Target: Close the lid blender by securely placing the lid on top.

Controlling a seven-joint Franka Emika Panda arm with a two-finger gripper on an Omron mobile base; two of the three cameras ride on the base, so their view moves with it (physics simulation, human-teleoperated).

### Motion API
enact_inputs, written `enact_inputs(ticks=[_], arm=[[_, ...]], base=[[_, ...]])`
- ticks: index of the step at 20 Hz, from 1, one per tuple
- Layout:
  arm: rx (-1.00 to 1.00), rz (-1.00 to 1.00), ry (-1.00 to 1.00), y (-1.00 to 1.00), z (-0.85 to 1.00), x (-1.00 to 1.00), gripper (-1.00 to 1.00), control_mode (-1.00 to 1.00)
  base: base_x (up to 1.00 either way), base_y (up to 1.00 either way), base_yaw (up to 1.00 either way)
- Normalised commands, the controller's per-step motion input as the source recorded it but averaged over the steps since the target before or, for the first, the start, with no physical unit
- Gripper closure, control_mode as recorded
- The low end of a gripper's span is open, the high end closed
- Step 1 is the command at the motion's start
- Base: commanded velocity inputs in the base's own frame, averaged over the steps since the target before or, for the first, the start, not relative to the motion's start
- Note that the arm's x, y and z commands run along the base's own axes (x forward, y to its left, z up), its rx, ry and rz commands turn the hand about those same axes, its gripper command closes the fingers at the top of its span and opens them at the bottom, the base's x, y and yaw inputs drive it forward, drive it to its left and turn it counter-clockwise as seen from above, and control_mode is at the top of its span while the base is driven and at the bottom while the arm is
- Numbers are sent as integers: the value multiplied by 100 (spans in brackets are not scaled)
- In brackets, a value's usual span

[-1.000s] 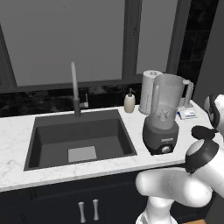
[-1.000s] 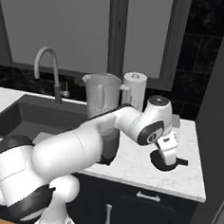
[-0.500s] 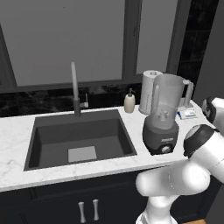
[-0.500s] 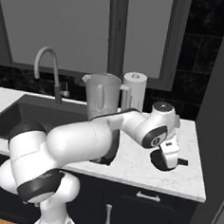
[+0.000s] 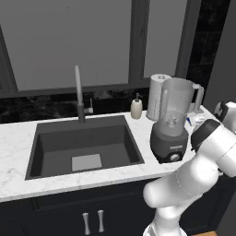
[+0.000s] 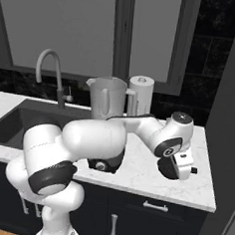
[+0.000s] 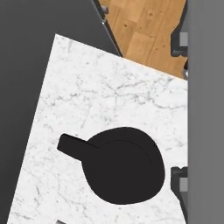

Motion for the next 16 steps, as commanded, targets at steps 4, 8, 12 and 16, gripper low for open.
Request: enact_inputs(ticks=[4, 8, 12, 16], arm=[[6, 0, 0, -6, -11, 15, -100, -100], [7, 0, 0, -14, -14, 25, -100, -100], [6, 0, 0, -22, -13, 20, -100, -100], [5, 0, 0, -25, -12, 16, -100, -100]], base=[[0, 0, 0], [0, 0, 0], [0, 0, 0], [0, 0, 0]])
